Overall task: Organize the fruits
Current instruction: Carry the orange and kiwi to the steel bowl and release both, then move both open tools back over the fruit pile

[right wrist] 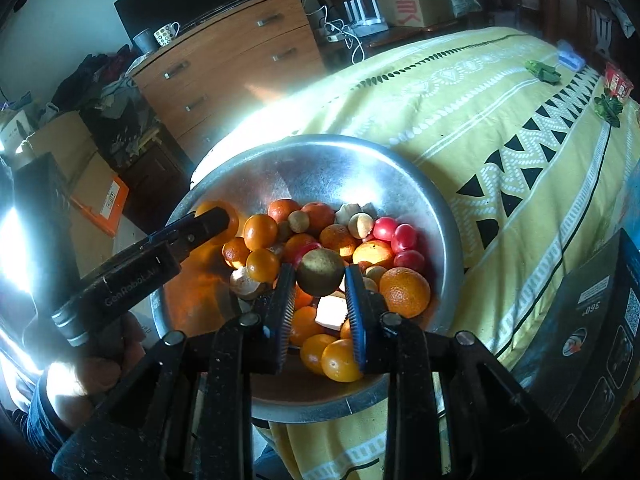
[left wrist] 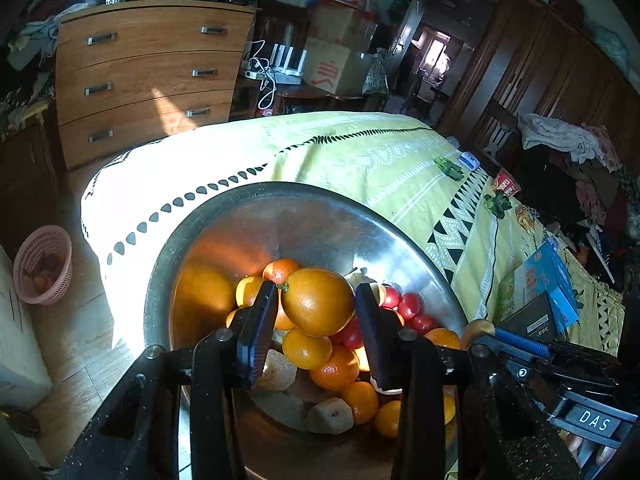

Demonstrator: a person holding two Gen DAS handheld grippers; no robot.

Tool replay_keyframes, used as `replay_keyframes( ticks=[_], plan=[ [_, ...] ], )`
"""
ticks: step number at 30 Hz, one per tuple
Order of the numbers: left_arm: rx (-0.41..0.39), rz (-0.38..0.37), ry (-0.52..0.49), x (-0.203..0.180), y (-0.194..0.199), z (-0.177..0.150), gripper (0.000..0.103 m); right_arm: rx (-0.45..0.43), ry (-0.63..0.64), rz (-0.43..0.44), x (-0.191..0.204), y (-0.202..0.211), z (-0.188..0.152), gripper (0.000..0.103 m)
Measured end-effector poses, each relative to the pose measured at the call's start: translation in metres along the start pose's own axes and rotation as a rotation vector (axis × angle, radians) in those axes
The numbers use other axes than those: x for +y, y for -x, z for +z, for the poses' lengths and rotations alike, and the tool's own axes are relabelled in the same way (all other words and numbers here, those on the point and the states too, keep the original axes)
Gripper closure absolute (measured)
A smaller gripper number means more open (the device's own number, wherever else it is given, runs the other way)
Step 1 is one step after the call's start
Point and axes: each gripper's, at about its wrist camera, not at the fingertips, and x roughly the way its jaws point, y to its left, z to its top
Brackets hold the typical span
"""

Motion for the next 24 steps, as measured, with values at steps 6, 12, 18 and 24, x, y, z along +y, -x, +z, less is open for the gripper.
replay_keyframes(
  ticks=[6,12,18,24],
  plan=[
    [0.016,0.004,0.008,0.004,-0.003,0.001,0.062,0.004,0.009,0.004,0.008,-0.006,0.002,0.077],
    [0.025,0.014,0.018,0.007,-0.004,0.0,0.058,0.001,-0.004,-0.014,0.006,-0.009,0.003,0.069],
    [-0.014,0.045,0.03,0.007,0.002,0.003,0.032,-0.057,-0.03,-0.03,0.002,0.007,0.005,0.038],
    [-0.068,0.032,-0.01,-0.007,0.022,0.009,0.032,-0.172,-0.007,-0.028,0.009,0.059,0.001,0.038]
  ],
)
